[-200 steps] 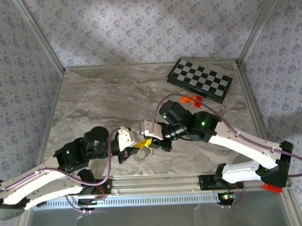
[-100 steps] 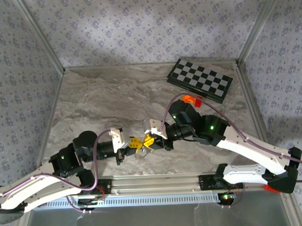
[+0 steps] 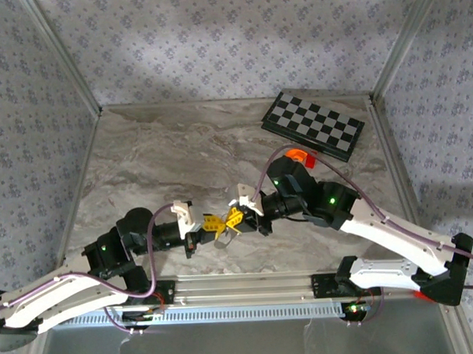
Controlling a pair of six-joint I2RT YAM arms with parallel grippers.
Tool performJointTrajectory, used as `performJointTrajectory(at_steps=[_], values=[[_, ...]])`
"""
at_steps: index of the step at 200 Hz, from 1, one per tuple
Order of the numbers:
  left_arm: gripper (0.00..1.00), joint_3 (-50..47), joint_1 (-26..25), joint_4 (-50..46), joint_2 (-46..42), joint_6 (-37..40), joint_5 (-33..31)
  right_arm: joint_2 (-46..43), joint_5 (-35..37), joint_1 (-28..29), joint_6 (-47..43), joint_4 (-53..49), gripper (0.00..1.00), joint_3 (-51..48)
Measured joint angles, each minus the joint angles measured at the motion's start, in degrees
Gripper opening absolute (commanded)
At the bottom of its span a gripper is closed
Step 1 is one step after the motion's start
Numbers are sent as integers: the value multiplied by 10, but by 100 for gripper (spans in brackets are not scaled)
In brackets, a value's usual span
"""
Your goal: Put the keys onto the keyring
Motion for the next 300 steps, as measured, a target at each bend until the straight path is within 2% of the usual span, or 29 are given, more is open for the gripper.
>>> performJointTrajectory(at_steps=[12,72,89,118,170,213,235,253,271,283,300], values=[[0,0,1,0,0,0,0,-3,0,-1,1,3,0,-3],[0,2,1,-9,0,0,-5,-10,4,0,-4,17,0,-17],[10,8,0,-23,2,2,-14,-10,16,4,-6,18,0,-17],[15,37,0,-70,19,14,-38,9,36,6,-9,4,0,-2],[0,70,0,-125,49,32,-53,27,55,6,-10,-32,0,10],[0,70,0,-127,45,33,-47,31,63,13,-20,-45,0,18],[15,70,0,-129,42,32,-42,34,69,18,-25,-55,0,29],[18,70,0,-129,41,32,-42,35,73,21,-28,-57,0,35],[17,70,0,-129,41,31,-43,35,74,21,-30,-59,0,35],[11,70,0,-130,42,31,-43,36,77,22,-32,-61,0,35],[7,70,0,-134,42,32,-43,37,78,24,-34,-64,0,35]])
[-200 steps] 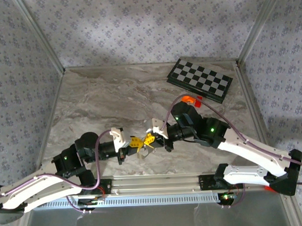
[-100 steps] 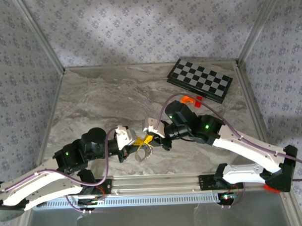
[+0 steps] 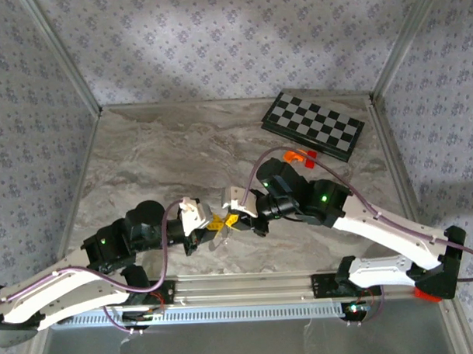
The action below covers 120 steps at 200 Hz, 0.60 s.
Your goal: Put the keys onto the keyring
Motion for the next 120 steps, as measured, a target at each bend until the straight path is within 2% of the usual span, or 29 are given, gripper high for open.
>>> performJointTrajectory(at_steps=[15,70,94,120], values=[[0,0,0,-3,1,-1,0,1,2,2,-2,-3,0,0],[0,0,0,-16,3,1,2,13,9,7,-5,-16,0,5],[0,-5,0,-7,-6,-6,3,12,5,7,-4,-10,17,5],[0,-26,0,32,-30,-15,2,5,-10,6,5,14,23,1]])
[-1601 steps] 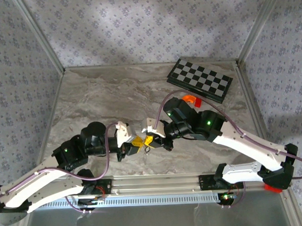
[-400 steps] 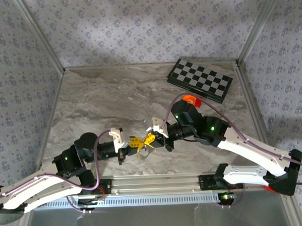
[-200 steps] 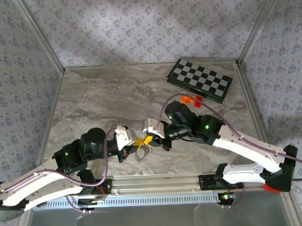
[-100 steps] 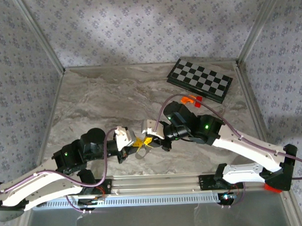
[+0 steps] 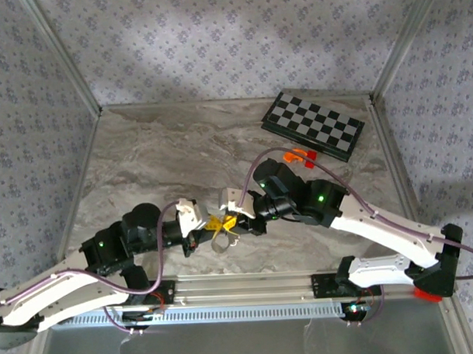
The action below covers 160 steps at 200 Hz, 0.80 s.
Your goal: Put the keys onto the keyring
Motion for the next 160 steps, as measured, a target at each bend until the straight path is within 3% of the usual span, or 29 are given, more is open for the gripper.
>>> performJointTrajectory(at_steps=[61,97,160], values=[[0,-25,0,68,-16,-8,9,-35,-30,-16,28,57,23,-32],[0,-25,0,79,-15,-8,13,-48,-30,-19,40,71,28,-43],[0,-26,0,85,-14,-8,24,-68,-21,-26,49,111,27,-67]])
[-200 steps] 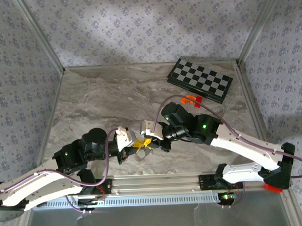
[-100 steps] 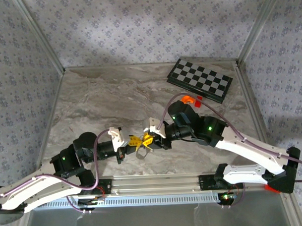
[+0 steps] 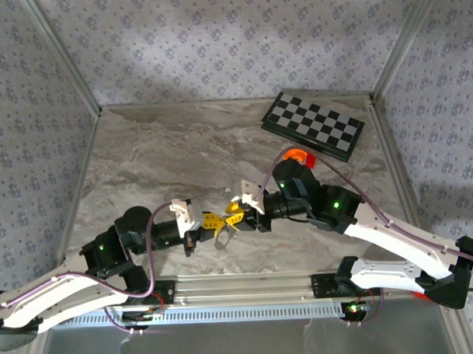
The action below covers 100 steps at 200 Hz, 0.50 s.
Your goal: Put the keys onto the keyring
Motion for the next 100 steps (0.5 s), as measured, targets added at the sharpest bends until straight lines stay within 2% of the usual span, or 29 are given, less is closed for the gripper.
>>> performJointTrajectory(at_steps=[37,100], values=[[0,0,0,0,0,0,2,-3,-2,0,5,12,24,-10],[0,0,0,-1,0,0,2,-9,-20,3,-6,17,0,-21]])
